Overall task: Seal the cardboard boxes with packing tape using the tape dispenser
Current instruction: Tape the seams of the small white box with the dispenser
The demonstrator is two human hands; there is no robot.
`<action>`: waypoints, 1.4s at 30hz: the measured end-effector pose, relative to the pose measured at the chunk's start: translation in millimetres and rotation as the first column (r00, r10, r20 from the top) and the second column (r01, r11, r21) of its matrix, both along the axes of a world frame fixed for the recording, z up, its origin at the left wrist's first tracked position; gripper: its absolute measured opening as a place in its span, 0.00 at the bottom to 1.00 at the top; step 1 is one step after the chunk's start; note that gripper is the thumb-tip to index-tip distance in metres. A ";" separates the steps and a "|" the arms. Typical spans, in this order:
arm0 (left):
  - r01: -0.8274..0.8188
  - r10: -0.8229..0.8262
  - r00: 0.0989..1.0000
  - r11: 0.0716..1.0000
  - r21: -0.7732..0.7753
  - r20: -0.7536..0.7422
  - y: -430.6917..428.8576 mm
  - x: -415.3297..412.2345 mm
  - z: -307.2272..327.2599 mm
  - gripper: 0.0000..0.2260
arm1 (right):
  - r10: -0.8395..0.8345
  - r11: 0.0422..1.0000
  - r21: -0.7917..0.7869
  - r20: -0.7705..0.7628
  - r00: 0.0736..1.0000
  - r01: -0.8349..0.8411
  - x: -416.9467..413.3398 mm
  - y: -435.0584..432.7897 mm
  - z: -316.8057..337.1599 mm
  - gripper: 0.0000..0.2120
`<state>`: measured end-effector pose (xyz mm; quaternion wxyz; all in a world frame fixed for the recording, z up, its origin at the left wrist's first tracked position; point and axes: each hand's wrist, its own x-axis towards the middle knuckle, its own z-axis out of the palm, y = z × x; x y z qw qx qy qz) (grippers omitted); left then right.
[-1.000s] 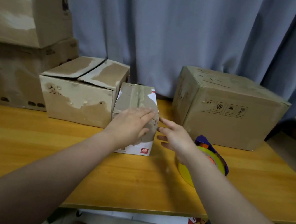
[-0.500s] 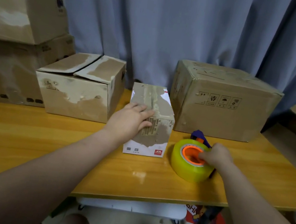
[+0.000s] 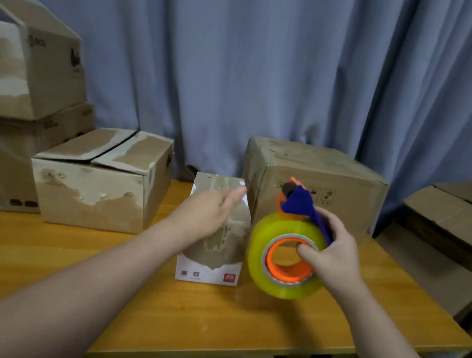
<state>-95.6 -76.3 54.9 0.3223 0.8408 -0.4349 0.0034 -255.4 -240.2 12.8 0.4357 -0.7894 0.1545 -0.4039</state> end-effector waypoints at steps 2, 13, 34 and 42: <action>0.033 -0.088 0.970 0.971 -0.236 -0.228 6.6 -17.2 26.7 0.30 | 0.045 0.996 -0.083 0.032 0.998 -0.043 0.8 14.6 8.3 0.33; 0.046 -0.164 0.807 0.975 -0.217 -0.568 45.3 -19.3 44.5 0.15 | 0.144 0.948 -0.289 0.010 0.990 -0.135 22.7 47.3 1.1 0.33; -0.060 0.105 0.964 0.980 0.189 -0.243 42.6 17.3 66.1 0.17 | 0.445 0.894 0.073 -0.026 0.895 -0.442 57.6 95.3 -19.7 0.45; -0.113 0.092 0.932 0.993 -0.041 -0.351 62.3 47.4 33.3 0.14 | -0.219 0.635 -0.712 -0.538 0.814 -0.300 42.4 70.7 51.8 0.41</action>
